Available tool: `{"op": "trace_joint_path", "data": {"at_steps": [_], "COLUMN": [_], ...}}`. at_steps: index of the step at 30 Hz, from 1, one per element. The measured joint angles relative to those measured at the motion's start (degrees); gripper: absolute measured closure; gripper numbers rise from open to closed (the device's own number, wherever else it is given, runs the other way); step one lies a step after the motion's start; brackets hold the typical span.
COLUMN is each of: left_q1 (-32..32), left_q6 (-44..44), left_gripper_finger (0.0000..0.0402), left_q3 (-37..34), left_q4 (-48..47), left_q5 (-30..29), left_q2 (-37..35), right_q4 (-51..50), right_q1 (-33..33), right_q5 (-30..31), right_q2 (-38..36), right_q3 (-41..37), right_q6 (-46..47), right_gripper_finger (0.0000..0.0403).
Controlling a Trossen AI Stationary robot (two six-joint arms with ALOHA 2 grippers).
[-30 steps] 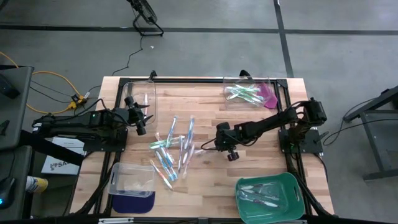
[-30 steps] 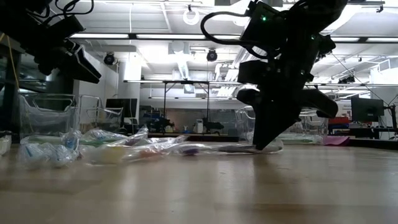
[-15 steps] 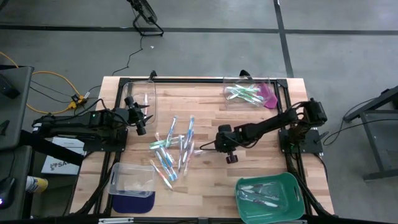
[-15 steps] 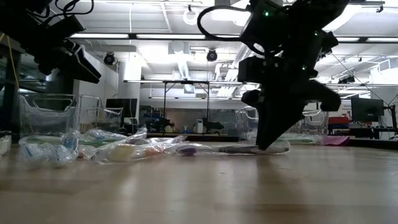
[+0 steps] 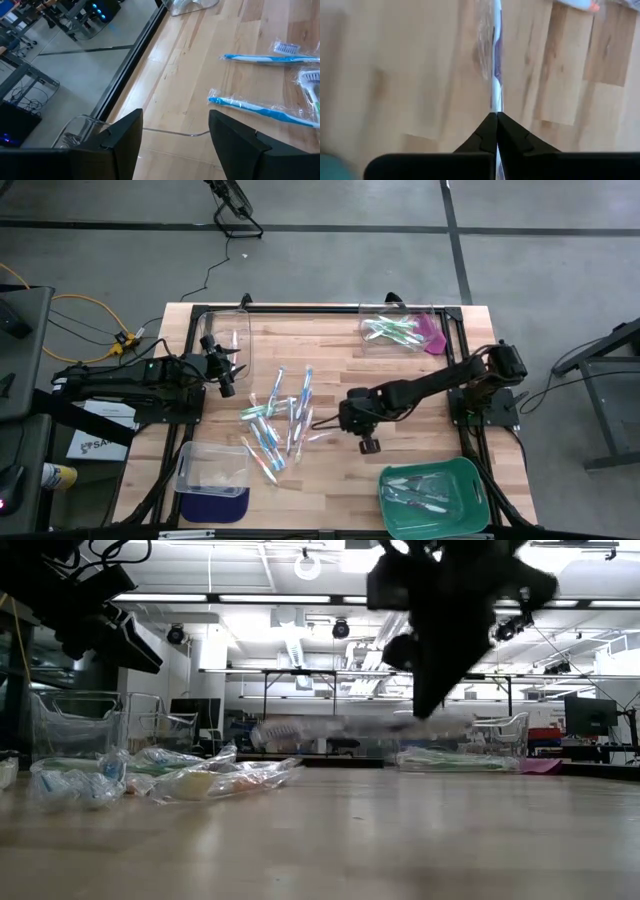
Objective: Pick & Place Toothbrushes
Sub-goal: Put the violet toothbrush into the green bin
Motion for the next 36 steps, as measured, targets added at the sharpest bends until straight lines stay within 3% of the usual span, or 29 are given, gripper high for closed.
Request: {"op": "trace_joint_path", "data": {"at_steps": [4,10,16,26,36], "left_q1": [0.00,0.00,-0.01,0.00,0.00], "left_q6": [-0.24,-0.24,-0.24,-0.31,-1.66], "left_gripper_finger": [0.0181,0.0181,0.0181,0.0181,0.0181], "left_q3": [0.00,0.00,0.00,0.00,0.00], "left_q4": [-0.01,0.00,0.00,-0.02,-0.91], "left_q5": [0.00,0.22,0.29,0.35,0.50], "left_q2": [0.01,0.00,0.01,0.00,0.04], "right_q4": [-3.51,-3.53,-3.51,-11.18,-15.06], "right_q1": [-0.13,0.00,0.32,3.96,15.53], "right_q5": [-6.49,-24.10,-28.40,-27.73,-12.70], "right_q2": [0.00,0.00,0.00,-2.43,-12.46], "right_q3": [4.36,7.69,8.80,8.79,8.80], "right_q6": [7.35,11.45,12.95,20.47,34.75], "right_gripper_finger": [0.0401,0.0400,0.0400,0.0400,0.0400]}}
